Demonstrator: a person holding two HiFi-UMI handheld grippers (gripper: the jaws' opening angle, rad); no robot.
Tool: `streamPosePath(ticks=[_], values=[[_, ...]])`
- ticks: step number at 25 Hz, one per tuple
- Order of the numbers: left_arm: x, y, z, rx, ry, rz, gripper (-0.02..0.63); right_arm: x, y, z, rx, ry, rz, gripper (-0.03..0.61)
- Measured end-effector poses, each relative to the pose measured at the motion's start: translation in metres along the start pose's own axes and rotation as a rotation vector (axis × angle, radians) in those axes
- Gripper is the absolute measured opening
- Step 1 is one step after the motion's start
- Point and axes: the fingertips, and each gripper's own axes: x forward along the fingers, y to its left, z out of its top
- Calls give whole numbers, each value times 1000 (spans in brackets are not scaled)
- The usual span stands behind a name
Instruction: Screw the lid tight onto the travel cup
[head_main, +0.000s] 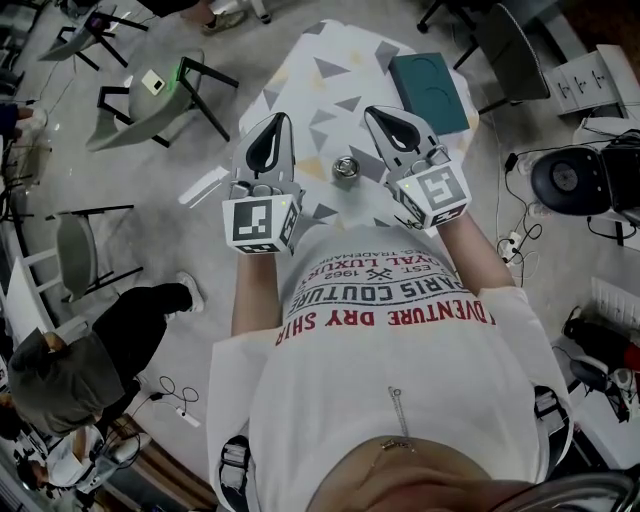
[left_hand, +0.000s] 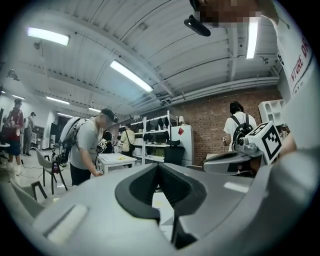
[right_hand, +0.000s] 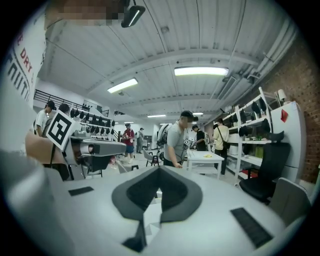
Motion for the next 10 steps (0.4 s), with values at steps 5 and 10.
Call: streamPosePath(ticks=[5, 10], values=[[1, -1, -1, 3, 13, -11, 12, 0, 3, 1, 4, 1, 4, 9], [1, -5, -1, 14, 17, -23, 12, 0, 6, 0, 4, 3, 8, 9]])
